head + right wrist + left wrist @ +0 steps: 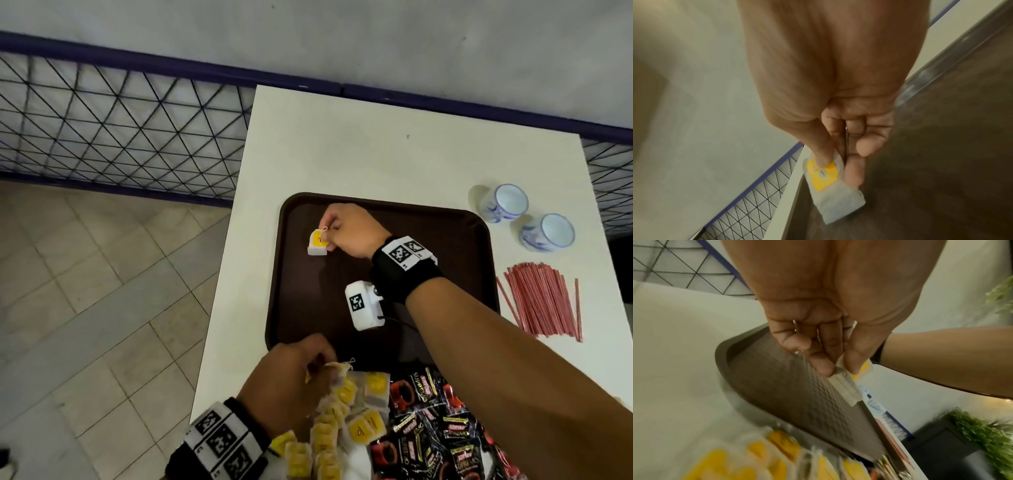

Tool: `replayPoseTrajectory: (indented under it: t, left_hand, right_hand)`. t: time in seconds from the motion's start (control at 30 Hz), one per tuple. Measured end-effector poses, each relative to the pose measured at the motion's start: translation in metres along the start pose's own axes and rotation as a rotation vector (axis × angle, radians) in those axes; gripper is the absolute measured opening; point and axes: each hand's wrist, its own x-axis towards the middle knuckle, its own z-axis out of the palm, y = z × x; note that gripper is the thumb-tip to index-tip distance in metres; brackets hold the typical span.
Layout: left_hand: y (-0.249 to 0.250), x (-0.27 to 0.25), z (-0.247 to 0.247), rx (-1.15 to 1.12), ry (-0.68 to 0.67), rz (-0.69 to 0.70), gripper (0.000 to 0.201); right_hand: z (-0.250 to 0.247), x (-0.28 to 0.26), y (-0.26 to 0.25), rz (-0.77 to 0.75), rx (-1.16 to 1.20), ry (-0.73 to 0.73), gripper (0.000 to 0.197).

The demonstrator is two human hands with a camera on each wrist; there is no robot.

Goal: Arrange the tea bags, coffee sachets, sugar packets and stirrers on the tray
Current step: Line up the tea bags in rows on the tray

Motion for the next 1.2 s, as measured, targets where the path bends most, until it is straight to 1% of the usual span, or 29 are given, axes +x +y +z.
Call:
replayPoseTrajectory:
  t: [0.1, 0.17, 0.23, 0.37, 0.57, 0.67, 0.83, 0.93, 1.03, 1.13, 1.2]
  left_hand:
    - [-0.01, 0.016, -0.02, 0.043, 0.057, -0.029, 0.01]
    - [-0.016, 0.028, -0.035, 0.049, 0.081, -0.042, 0.014]
    - [-0.021, 0.041, -0.049, 0.055, 0.097, -0.041, 0.01]
    - [-0.029, 0.07, -0.071, 0.07, 0.101, -0.073, 0.006]
    - [-0.035, 0.114, -0.104, 0.176, 0.099, -0.091, 0.012]
    - [-0.037, 0.135, -0.115, 0.171, 0.099, -0.092, 0.015]
    - [-0.038, 0.164, -0.123, 0.126, 0.144, -0.097, 0.01]
    - [-0.039, 0.179, -0.125, 0.12, 0.167, -0.093, 0.007]
    - [-0.045, 0.192, -0.128, 0.114, 0.175, -0.101, 0.01]
    - [-0.051, 0.207, -0.132, 0.067, 0.18, -0.111, 0.011]
    - [-0.051, 0.215, -0.133, 0.069, 0.188, -0.108, 0.012]
  right_hand:
    - [-0.001, 0.018, -0.009, -0.014, -0.012, 0.005, 0.012]
    - [-0.003, 0.03, -0.013, -0.028, -0.009, 0.021, 0.012]
    - [-0.003, 0.041, -0.015, -0.038, -0.003, 0.046, 0.012]
    - [-0.003, 0.057, -0.017, -0.071, -0.023, 0.143, 0.013]
    - [-0.006, 0.074, -0.022, -0.064, 0.017, 0.214, 0.011]
    - [-0.01, 0.081, -0.026, -0.076, 0.006, 0.223, 0.011]
    - [-0.007, 0.089, -0.028, -0.095, 0.017, 0.219, 0.01]
    - [-0.008, 0.084, -0.026, -0.056, 0.064, 0.25, 0.013]
    - [-0.016, 0.063, -0.021, -0.045, 0.082, 0.294, 0.014]
    - [-0.021, 0.021, -0.006, -0.014, 0.115, 0.287, 0.009]
    - [-0.018, -0.017, 0.012, 0.009, 0.158, 0.268, 0.007]
